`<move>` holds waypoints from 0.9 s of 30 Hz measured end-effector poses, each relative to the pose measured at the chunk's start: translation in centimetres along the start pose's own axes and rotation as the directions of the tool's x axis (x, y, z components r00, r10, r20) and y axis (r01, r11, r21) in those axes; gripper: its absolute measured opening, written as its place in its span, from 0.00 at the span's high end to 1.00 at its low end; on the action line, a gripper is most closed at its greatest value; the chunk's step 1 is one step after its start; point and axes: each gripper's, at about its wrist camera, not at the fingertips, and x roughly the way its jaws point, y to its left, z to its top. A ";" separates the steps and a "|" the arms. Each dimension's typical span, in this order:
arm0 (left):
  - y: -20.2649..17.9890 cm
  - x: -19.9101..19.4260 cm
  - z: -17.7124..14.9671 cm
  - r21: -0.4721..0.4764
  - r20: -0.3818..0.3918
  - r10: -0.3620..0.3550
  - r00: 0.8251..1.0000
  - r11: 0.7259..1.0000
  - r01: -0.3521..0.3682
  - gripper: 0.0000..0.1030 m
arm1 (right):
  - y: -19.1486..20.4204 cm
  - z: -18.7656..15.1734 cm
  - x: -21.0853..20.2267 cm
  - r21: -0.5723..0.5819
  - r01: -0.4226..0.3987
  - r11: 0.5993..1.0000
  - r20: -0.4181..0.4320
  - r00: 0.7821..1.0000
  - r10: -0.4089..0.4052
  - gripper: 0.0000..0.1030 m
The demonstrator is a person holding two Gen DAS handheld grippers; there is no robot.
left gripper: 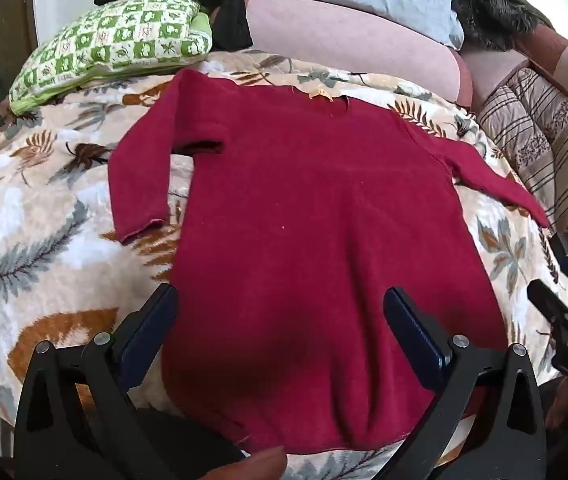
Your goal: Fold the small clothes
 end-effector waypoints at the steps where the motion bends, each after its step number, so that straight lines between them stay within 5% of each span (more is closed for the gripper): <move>1: 0.0 -0.1 0.0 -0.012 0.009 -0.002 1.000 1.000 0.002 0.00 | 0.0 0.0 -0.1 0.004 -0.002 1.000 0.003 1.000 0.002 0.02; 6: 1.6 -1.0 0.3 -0.084 0.033 -0.098 0.995 0.991 0.101 0.00 | 0.1 -0.2 -0.3 -0.001 0.010 1.000 -0.003 1.000 -0.010 0.02; 10: 3.2 -2.5 1.3 -0.115 0.145 -0.192 0.971 0.971 0.209 0.00 | -0.2 -0.1 -0.1 -0.002 0.015 1.000 0.000 1.000 -0.015 0.02; 13: 3.1 -1.5 1.6 -0.093 0.076 -0.210 0.975 0.972 0.217 0.00 | 0.5 0.1 -0.3 -0.004 0.022 1.000 0.011 1.000 -0.022 0.02; 21: 1.6 -0.7 0.6 -0.017 0.050 -0.190 0.981 0.982 0.191 0.01 | 0.3 0.0 -0.3 0.008 0.024 1.000 0.012 1.000 -0.024 0.02; 27: 1.6 -0.4 0.7 -0.026 0.041 -0.258 0.965 0.966 0.259 0.01 | 0.7 0.0 0.0 -0.001 0.029 1.000 0.005 1.000 -0.029 0.02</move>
